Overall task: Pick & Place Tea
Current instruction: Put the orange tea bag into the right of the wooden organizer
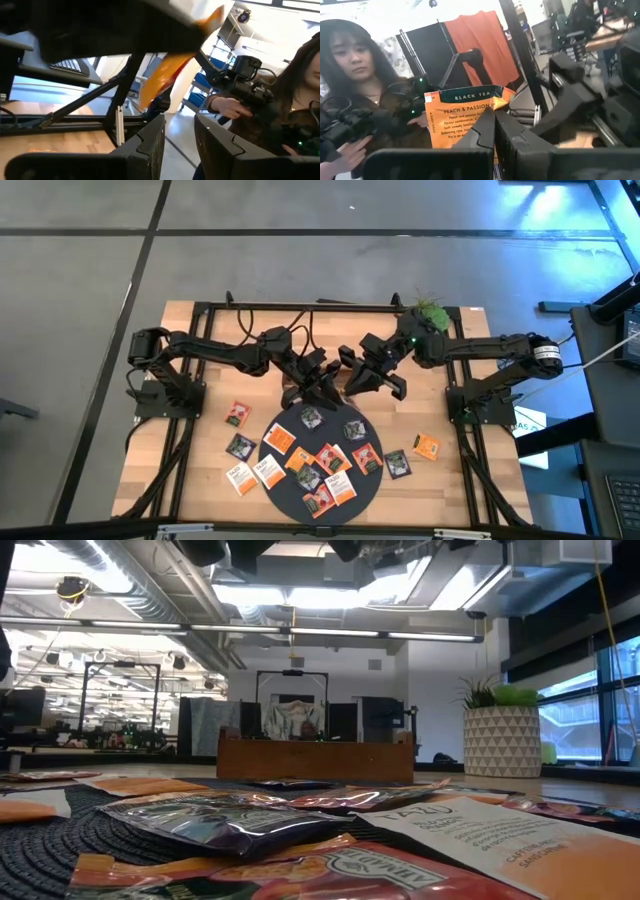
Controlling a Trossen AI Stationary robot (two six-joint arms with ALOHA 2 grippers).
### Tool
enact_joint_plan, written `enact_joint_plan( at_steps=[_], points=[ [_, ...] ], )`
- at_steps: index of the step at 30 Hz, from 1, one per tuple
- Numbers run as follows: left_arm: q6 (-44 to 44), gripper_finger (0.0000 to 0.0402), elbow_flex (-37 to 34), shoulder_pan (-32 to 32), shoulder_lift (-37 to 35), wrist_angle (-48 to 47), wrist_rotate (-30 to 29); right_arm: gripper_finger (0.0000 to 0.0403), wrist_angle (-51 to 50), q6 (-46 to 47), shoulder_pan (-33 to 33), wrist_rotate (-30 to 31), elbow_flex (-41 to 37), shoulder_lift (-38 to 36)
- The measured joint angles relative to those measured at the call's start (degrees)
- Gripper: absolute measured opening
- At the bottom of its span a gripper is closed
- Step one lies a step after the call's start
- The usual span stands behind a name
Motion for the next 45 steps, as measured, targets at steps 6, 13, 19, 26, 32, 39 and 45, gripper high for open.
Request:
enact_joint_plan(
  at_steps=[6,13,19,26,32,39,45],
  points=[
    [1.6,0.0102,0.0,-0.3,-1.3,-2.8,-1.5,0.0006,-9.0,-6.7,-0.7,6.1,0.0,-2.7],
    [19.1,0.0102,0.0,-1.1,-8.0,-21.5,-22.1,0.0006,-15.7,-14.4,0.3,18.4,0.0,-6.7],
    [25.4,0.0102,0.0,-4.9,-11.3,-27.1,-45.3,0.0006,-20.0,-23.0,2.7,42.9,0.0,-10.1],
    [33.2,0.0102,0.0,-7.8,-10.1,-27.3,-54.7,0.0006,-20.2,-26.7,7.3,63.6,0.0,-9.2],
    [30.8,0.0102,0.0,-7.9,-9.8,-27.1,-62.6,0.0006,-20.1,-28.8,10.4,70.7,0.0,-9.1],
    [30.0,0.0102,0.0,-7.9,-9.8,-25.9,-64.8,0.0006,-20.2,-31.6,13.0,78.6,0.0,-9.0],
    [30.4,0.0102,0.0,-8.2,-9.8,-25.6,-63.5,0.0006,-20.1,-31.5,13.5,83.1,0.0,-9.0]
  ],
)
